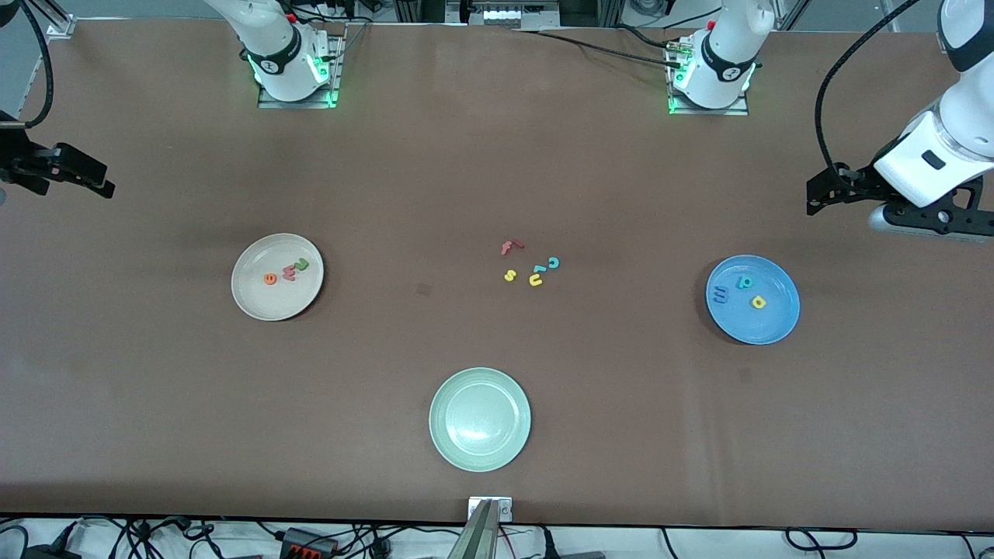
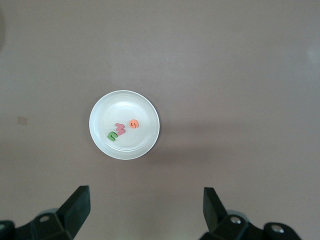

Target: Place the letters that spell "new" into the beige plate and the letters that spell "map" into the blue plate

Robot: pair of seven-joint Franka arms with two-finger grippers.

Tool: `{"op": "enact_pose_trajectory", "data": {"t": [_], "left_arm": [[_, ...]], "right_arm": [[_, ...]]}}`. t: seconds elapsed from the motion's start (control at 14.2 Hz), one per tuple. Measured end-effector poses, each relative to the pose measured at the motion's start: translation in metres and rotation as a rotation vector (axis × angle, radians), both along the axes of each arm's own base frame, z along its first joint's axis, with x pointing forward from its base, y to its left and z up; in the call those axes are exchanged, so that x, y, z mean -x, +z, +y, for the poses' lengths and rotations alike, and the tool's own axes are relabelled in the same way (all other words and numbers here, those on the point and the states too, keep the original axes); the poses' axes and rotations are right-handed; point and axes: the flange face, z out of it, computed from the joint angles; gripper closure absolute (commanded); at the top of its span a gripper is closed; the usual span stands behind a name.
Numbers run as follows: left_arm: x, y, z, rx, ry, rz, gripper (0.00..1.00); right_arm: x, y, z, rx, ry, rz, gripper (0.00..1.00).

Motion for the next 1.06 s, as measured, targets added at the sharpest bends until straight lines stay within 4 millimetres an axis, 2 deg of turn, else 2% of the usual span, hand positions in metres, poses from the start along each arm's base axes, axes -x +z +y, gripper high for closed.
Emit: {"op": "enact_pose_trajectory", "data": {"t": [0.56,1.06], "left_arm": [[0.0,0.0,0.0,0.0,0.0,0.0,0.0],[0.0,0.0,-0.001,0.0,-0.002,0.0,0.0]], "right_arm": [[0.002,-0.012,-0.005,-0.002,-0.009,0.029,0.0],[0.002,-0.013,-0.006,-0.002,-0.011,0.031,0.0]]}}
